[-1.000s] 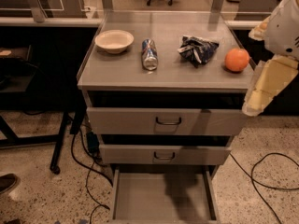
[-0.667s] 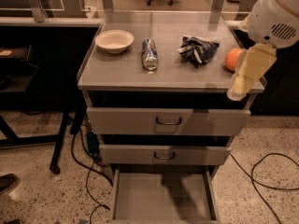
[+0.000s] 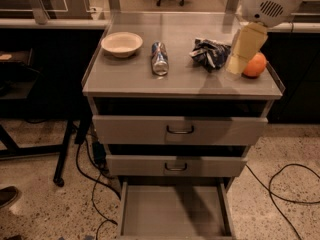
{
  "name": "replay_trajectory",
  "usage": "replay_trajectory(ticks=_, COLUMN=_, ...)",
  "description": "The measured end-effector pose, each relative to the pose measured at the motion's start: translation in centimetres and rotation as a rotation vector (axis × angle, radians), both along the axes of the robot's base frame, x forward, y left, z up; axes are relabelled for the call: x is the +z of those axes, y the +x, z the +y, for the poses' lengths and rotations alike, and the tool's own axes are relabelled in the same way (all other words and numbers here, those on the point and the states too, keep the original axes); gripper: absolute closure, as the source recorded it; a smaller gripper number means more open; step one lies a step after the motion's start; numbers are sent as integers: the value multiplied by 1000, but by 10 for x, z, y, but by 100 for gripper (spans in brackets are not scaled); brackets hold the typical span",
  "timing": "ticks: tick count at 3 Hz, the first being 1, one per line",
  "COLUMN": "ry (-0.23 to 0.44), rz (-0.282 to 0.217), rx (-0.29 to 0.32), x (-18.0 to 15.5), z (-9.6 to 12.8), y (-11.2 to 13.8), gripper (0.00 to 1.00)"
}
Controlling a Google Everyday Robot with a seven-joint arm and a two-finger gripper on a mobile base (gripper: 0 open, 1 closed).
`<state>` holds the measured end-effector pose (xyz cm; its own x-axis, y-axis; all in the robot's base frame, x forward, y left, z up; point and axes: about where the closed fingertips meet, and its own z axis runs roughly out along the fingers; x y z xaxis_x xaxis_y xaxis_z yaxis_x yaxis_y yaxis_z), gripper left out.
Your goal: Place blue chip bag into bottom drawer
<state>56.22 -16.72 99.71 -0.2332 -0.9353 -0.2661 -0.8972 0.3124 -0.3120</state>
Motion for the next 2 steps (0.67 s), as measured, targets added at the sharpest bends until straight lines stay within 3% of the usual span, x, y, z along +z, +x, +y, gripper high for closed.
replay_trajectory(ticks=1, ry=15, rz=-1, rx=31, x=-3, z=7, y=7, gripper=0)
replay_trajectory(ticks=2, ry=24, rz=10, rx=46, x=-11, z=21, y=37, gripper=0)
